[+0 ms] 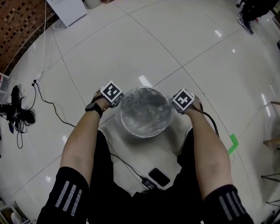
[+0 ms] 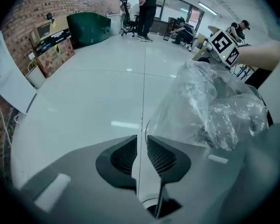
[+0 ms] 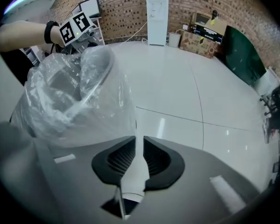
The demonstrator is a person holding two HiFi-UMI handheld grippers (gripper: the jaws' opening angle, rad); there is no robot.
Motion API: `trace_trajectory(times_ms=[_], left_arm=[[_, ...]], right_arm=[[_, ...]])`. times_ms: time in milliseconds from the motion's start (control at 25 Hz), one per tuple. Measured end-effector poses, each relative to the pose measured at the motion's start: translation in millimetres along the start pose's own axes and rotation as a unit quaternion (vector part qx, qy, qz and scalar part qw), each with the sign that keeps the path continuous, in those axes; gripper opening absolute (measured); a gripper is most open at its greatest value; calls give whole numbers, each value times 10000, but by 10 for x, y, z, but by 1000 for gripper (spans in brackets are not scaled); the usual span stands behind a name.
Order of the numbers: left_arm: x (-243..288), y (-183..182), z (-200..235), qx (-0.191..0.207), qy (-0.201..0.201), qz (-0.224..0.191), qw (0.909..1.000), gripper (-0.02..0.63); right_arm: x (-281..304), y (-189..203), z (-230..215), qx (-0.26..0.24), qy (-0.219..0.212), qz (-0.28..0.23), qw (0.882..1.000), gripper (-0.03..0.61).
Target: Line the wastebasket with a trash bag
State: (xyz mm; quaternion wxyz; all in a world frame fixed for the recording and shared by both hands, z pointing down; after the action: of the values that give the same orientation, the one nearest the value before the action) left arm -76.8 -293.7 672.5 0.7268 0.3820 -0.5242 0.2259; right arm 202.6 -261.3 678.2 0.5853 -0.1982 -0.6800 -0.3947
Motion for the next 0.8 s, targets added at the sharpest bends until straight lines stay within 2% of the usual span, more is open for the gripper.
trace_trajectory(times_ms=[80, 280, 360, 480, 640, 800], left_arm=[[-110, 74, 48, -93, -99, 52, 9999, 71], [-437, 167, 117, -222, -412, -271, 9985, 81], [-544, 217, 58, -233, -419, -314, 9984, 81], [-688, 233, -155, -44, -315, -384, 9988, 82], [-953, 147, -511, 496, -303, -447, 9973, 91], [-1192, 211, -824, 821, -245, -494, 9951, 103]], right_arm=[[-92, -16, -87, 74, 129, -184, 9997, 84], [-289, 63, -155, 585, -86, -682, 9959, 110], [-398, 38, -165, 728, -127, -877, 9934, 112], [-534, 1, -96, 836, -293, -1124, 9897, 114], [-720, 59, -8, 520, -174, -991, 9936, 114], [-1041, -46, 143, -51, -32, -1199, 9928, 114]])
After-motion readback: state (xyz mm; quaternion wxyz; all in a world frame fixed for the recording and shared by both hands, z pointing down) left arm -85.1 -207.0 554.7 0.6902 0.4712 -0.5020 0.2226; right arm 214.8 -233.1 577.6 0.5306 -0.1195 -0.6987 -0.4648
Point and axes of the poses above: the fingertips, and each gripper's own axes: x forward along the fingers, z to its left, y out of its underside, the point moved 3 cm from there along -x, backward along the fingers, and after that the axes turned 3 degrees about y, right-handed, at the moved point
